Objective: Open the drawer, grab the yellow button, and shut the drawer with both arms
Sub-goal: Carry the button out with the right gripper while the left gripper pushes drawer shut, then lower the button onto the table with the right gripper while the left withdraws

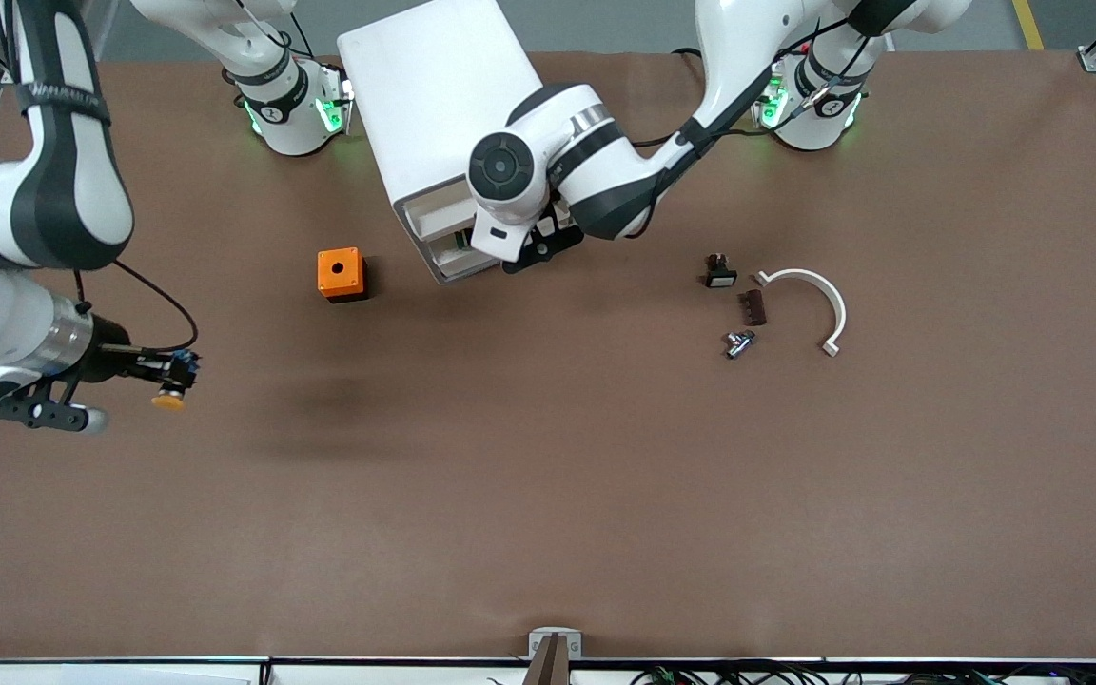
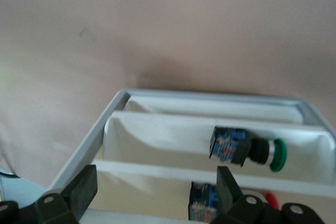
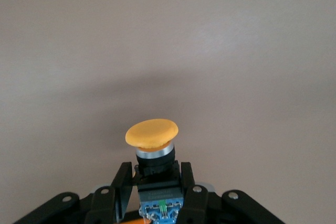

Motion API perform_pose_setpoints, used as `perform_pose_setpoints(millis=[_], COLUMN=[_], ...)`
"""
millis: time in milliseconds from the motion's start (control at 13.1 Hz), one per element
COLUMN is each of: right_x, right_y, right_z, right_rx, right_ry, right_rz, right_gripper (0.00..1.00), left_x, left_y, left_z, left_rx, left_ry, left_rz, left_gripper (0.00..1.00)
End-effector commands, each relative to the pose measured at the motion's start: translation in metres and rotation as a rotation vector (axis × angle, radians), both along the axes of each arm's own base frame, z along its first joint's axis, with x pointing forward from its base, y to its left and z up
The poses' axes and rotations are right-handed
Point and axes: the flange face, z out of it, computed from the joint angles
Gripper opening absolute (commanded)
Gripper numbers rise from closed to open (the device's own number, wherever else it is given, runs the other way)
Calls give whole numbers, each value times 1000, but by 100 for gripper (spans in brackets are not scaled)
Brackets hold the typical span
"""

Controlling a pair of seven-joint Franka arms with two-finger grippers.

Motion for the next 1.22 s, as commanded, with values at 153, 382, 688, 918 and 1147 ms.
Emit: perform_pose_setpoints(millis=[153, 382, 688, 918, 1147], right_x=[20, 22, 23, 23, 27], right_y=[-52, -57, -62, -62, -61], right_z=[-104, -158, -205, -215, -205], right_rx=[-14, -18, -22, -21, -21], right_ry=[18, 45, 53, 51, 34], right_rz=[53, 55, 63, 53, 58], right_gripper=[1, 1, 11, 43, 100], left_x=[-43, -46, 36, 111, 162], left_y=[-21, -24, 28, 94, 156], left_z=[-5, -5, 15, 47, 84], left_rx=[42, 55, 80, 68, 85], left_ry=[7, 6, -110, -221, -330], left_rz=[-11, 14, 105, 111, 144], left_gripper=[100, 100, 100, 100, 100])
